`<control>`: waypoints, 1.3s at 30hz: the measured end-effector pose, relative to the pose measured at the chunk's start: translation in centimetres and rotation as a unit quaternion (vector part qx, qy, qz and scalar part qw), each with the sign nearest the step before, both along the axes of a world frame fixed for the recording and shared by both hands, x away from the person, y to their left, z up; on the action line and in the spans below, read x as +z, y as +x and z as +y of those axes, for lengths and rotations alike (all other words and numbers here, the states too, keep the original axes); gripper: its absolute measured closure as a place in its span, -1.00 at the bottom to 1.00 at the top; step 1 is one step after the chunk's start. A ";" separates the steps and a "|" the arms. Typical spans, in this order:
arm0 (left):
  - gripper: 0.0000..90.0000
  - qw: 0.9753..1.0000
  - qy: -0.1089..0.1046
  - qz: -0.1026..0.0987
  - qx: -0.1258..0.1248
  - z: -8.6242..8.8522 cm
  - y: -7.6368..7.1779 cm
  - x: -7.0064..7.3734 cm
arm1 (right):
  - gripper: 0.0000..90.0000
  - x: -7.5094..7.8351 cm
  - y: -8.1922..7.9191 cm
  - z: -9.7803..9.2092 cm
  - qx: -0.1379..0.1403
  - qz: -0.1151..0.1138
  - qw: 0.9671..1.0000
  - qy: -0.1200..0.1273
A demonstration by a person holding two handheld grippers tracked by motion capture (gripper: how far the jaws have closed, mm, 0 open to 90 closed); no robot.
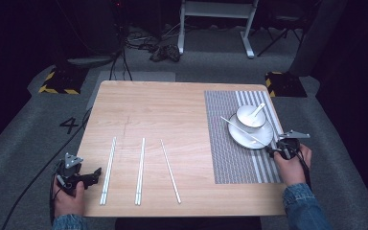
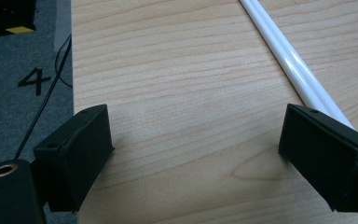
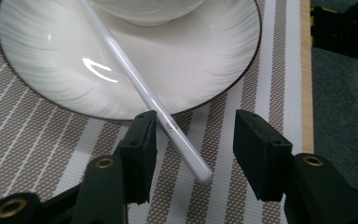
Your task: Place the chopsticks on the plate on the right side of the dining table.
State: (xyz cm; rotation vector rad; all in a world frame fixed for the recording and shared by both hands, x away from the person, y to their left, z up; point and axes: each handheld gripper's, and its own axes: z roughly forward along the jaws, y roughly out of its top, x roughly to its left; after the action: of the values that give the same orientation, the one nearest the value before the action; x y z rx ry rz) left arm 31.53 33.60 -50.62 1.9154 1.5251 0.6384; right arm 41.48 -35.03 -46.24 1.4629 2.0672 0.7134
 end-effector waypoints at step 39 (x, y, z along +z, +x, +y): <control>-0.79 1.000 0.000 0.000 0.000 0.0 0.0 0.0 | 0.20 -0.2 4.6 -2.6 -0.067 0.013 0.996 -0.055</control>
State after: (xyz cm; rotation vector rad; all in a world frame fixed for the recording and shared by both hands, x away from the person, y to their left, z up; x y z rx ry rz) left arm 31.52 33.57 -50.62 1.9155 1.5246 0.6402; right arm 46.05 -37.59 -46.42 1.5369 1.9729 0.5222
